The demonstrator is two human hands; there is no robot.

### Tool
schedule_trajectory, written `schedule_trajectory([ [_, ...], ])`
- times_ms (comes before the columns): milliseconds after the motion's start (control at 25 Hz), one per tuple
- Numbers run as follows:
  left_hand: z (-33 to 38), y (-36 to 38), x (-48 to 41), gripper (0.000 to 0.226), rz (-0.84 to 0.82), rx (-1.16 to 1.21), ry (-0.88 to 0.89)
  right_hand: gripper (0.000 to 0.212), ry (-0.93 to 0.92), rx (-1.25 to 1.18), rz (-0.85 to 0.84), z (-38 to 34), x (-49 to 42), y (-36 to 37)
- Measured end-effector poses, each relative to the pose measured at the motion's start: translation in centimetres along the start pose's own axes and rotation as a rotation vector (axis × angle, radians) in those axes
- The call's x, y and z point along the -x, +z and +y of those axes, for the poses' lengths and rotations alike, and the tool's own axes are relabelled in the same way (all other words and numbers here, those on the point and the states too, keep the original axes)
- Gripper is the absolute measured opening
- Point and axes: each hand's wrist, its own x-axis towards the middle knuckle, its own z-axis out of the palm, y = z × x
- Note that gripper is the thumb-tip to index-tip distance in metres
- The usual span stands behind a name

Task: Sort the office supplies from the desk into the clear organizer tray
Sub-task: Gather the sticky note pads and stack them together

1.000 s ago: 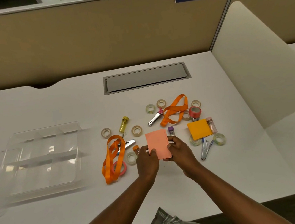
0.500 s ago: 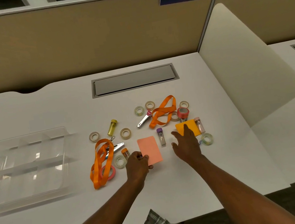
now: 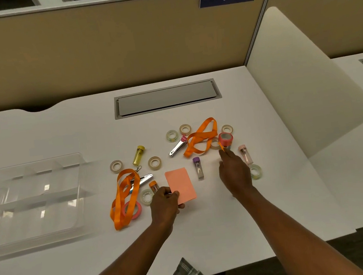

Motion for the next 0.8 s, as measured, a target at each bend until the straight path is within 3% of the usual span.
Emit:
schedule_trajectory([
  [120, 0.3, -0.1, 0.2, 0.01, -0.015, 0.017, 0.012, 0.032, 0.052, -0.411, 0.278, -0.9, 0.1, -2.3],
  [280, 1.1, -0.7, 0.4, 0.009, -0.057, 0.143, 0.009, 0.038, 0.386, -0.911, 0.178, -1.9, -0.7, -3.3],
  [360, 1.5, -1.1, 0.6, 0.011, -0.092, 0.242, 0.0, 0.029, 0.506, -1.104, 0.142, -2.2, -0.6, -3.3],
  [600, 1.4, -2.0, 1.5, 0.011, -0.148, 0.434, -0.008, 0.017, 0.616, -1.248, 0.133, -3.2, 0.2, -2.9],
  [800, 1.1, -2.8, 1.8, 0.014, -0.146, 0.462, 0.016, 0.017, 0.606, -1.158, 0.085, -3.8, 0.8, -2.4],
])
